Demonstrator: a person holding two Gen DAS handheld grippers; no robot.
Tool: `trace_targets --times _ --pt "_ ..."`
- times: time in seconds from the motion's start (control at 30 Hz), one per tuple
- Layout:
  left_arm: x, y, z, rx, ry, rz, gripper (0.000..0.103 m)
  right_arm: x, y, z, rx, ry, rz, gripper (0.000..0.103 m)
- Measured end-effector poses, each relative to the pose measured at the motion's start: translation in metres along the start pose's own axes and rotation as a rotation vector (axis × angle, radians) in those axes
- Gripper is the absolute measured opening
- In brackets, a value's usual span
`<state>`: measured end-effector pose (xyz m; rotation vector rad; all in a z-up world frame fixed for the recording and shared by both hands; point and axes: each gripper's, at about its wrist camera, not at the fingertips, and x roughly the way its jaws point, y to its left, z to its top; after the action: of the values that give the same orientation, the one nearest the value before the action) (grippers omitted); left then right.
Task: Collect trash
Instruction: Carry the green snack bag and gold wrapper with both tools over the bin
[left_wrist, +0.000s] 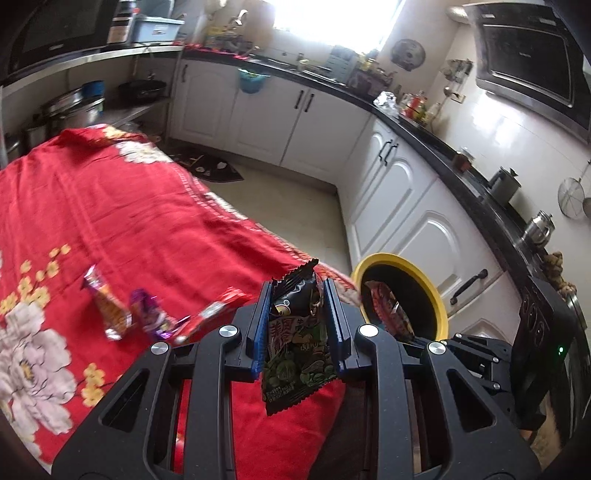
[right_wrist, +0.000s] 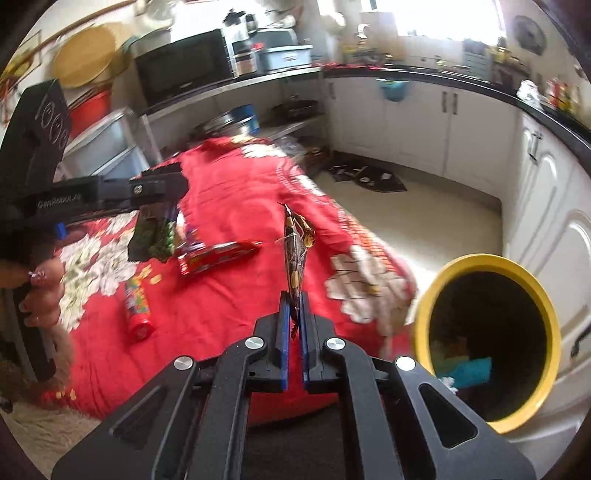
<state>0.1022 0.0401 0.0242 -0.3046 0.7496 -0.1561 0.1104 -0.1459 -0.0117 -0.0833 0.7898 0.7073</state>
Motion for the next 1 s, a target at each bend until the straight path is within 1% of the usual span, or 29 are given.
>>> trace_targets --times 0.37,0.7,1.0 --pt "0.028 -0.044 0.008 0.067 0.026 -0.064 0.021 -0.027 -0.056 -0.007 0.127 -0.053 -0.096 0.005" --pt "0.053 -0.086 0.012 0.127 0.043 -0.111 0.021 -0.047 -0.095 -0.015 0.224 -0.093 -0.182 0.005" --pt "0.072 -0.116 0.012 0.174 0.066 -0.149 0.021 -0.063 -0.125 -0.025 0.289 -0.117 -0.267 0.005"
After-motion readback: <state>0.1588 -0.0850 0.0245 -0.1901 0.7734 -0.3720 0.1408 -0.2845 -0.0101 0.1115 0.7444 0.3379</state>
